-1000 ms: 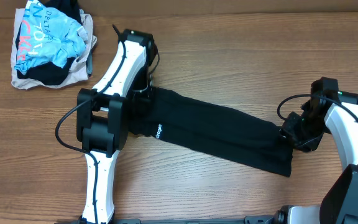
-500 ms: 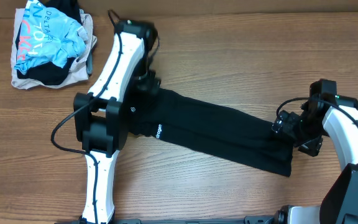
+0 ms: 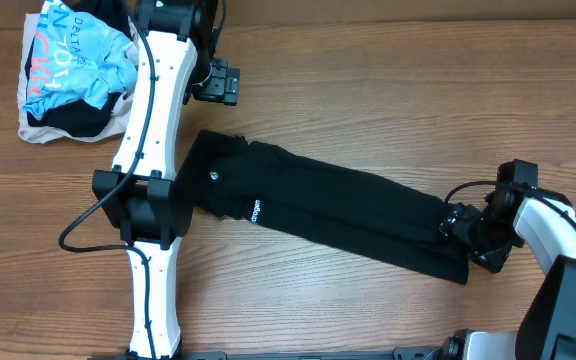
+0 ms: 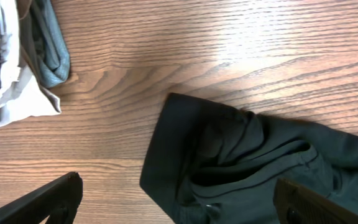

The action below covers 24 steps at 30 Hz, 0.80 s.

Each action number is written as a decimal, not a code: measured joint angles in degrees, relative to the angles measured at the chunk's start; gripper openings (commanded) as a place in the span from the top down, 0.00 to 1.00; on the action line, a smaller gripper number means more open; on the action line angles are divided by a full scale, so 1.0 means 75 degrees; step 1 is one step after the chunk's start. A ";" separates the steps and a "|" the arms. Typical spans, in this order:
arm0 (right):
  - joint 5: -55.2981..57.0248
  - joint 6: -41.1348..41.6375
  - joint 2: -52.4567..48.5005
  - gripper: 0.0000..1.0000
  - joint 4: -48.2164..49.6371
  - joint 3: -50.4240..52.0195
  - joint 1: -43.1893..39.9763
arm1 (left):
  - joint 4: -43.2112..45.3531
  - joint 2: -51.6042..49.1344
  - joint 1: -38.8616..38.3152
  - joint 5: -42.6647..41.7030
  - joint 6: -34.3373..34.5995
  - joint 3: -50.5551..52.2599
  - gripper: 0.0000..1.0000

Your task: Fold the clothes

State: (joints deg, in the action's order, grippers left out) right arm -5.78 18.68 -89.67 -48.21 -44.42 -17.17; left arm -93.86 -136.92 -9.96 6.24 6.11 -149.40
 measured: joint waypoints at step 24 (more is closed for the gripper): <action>-0.0568 -0.0379 0.0076 0.96 -0.0469 -0.1192 -0.2314 | 0.0408 0.0000 0.0157 0.0000 0.0140 0.0000 0.00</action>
State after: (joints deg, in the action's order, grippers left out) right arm -10.04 15.84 -89.10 -51.72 -53.36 -34.52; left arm -90.80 -136.92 -8.78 6.24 7.16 -149.40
